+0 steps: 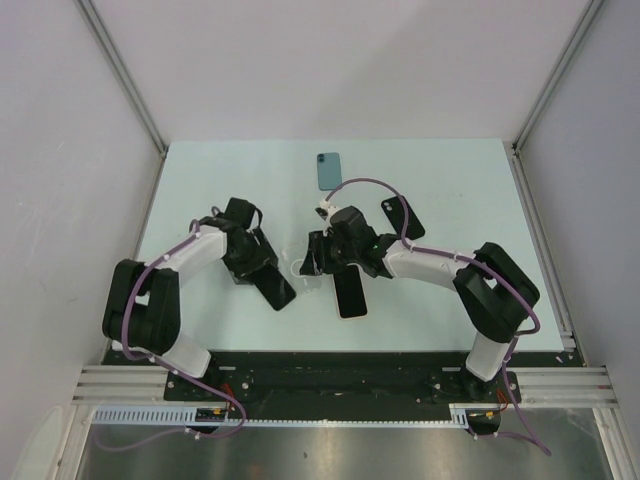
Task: Put the phone into the phone case
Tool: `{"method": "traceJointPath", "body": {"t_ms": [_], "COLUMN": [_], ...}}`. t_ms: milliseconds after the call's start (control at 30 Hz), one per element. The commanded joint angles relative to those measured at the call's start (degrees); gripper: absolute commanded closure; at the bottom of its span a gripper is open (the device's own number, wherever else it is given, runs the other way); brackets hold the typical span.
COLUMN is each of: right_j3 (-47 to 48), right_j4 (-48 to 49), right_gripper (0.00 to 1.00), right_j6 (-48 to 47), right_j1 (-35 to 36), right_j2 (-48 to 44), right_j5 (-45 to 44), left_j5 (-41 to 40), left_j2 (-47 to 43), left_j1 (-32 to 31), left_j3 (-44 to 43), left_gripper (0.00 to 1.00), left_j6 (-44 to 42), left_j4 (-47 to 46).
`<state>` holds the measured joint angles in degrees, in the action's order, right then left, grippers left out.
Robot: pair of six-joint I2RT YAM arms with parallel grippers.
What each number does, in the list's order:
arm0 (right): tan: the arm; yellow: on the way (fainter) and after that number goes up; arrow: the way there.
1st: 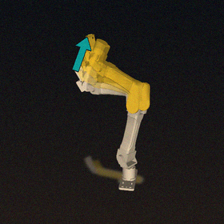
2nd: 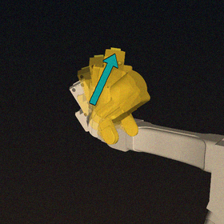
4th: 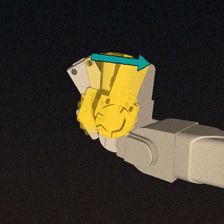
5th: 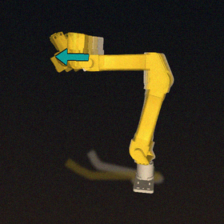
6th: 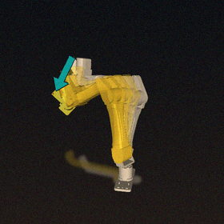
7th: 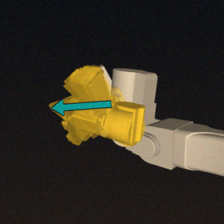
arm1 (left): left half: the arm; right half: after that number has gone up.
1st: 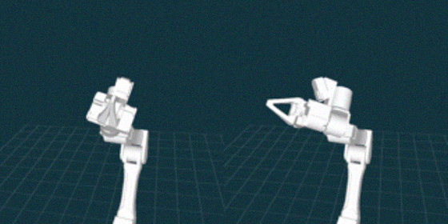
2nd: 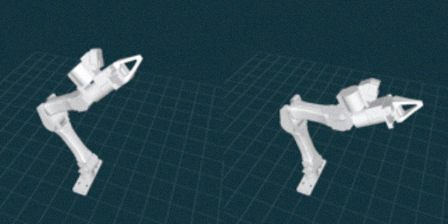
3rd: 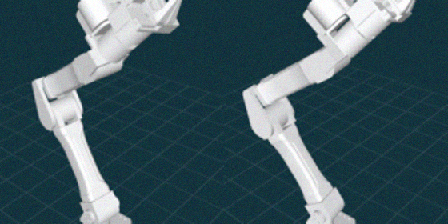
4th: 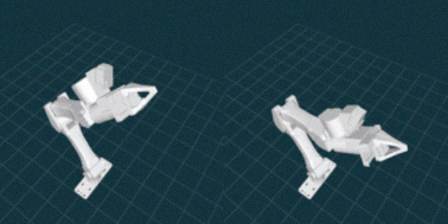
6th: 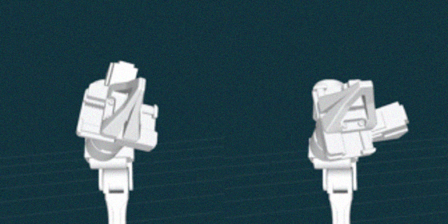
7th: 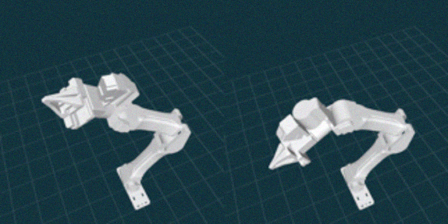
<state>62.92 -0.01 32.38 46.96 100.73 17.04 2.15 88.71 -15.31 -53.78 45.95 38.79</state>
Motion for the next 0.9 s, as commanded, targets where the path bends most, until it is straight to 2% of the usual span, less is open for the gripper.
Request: {"method": "traceJointPath", "body": {"t_ms": [0,533,733,833,867], "right_j3": [-0.1,-2.0,-2.0,-2.0,-2.0], "right_j4": [1.6,0.5,1.9,1.9,1.9], "right_gripper": [0.53,0.5,0.49,0.5,0.49], "right_j6": [-0.5,-2.8,-4.1,-4.5,-4.6], "right_j1": [0.1,-5.1,-7.4,-7.5,-7.5], "right_j2": [-2.1,-2.3,-0.6,0.5,1.0], "right_j5": [0.6,-4.3,-3.6,-3.5,-3.5], "left_j5": [3.2,5.1,6.4,7.9,8.6], "left_j2": [-1.5,11.4,14.8,15.7,15.9], "left_j1": [-0.9,-4.2,-4.8,-5.1,-5.2], "left_j3": [-4.2,-16.4,-18.6,-19.2,-19.4], "left_gripper": [0.56,0.57,0.53,0.46,0.4], "left_j6": [-1.4,-2.4,-3.2,-3.7,-3.9], "left_j4": [-3.1,-3.1,-3.5,-4.0,-4.3]}}
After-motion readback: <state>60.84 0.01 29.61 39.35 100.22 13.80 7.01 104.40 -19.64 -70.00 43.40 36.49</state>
